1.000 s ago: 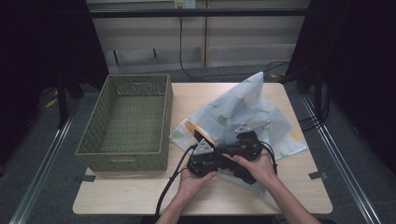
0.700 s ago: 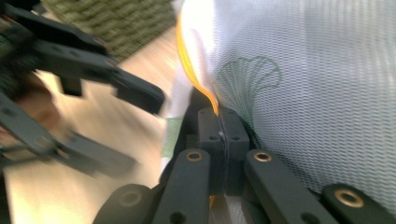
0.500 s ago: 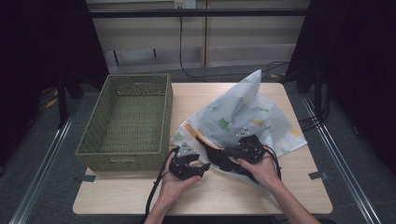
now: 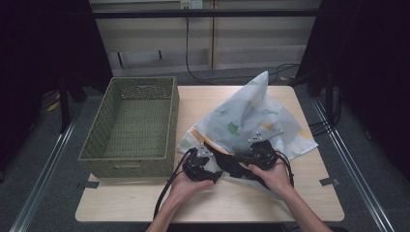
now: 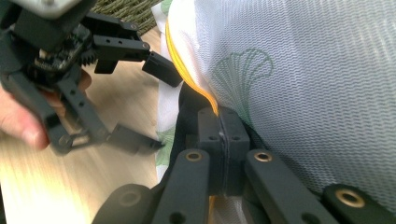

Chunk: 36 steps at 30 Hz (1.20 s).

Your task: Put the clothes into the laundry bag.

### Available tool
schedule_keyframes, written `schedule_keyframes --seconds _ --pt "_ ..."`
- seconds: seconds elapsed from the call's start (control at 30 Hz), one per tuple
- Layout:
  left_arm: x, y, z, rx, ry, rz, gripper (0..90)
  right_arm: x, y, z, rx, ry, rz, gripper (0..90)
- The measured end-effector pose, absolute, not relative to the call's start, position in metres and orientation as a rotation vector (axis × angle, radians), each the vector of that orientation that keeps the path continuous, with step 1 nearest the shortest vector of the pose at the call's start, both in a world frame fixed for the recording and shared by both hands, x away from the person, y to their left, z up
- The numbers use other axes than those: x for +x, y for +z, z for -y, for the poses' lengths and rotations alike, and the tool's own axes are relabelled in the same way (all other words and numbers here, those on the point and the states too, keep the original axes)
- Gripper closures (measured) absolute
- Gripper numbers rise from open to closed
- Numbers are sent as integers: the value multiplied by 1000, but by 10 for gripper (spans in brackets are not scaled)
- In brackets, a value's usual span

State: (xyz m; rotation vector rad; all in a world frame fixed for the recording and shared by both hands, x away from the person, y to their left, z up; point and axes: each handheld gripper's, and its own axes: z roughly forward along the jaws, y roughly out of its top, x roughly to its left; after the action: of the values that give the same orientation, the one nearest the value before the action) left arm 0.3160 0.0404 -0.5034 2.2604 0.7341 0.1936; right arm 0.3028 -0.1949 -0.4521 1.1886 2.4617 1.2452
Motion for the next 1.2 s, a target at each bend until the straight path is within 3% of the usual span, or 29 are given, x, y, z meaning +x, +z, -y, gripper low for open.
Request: schedule_keyframes --seconds 0.13,0.2,0.5,0.63,1.2 --pt "315 -505 -34 2250 261 -717 266 303 -449 192 1176 1257 -2451 900" --pt "317 -503 -37 2253 273 -718 424 303 -446 191 1169 1278 -2441 900" --pt "323 -505 -35 2192 241 -756 883 299 -438 184 1107 1313 -2442 900" --pt "322 -503 -32 2222 266 -761 900 298 -437 179 1087 1325 -2457 900" --pt "295 -497 -38 2141 88 -684 900 314 -463 168 1122 1193 -2527 900"
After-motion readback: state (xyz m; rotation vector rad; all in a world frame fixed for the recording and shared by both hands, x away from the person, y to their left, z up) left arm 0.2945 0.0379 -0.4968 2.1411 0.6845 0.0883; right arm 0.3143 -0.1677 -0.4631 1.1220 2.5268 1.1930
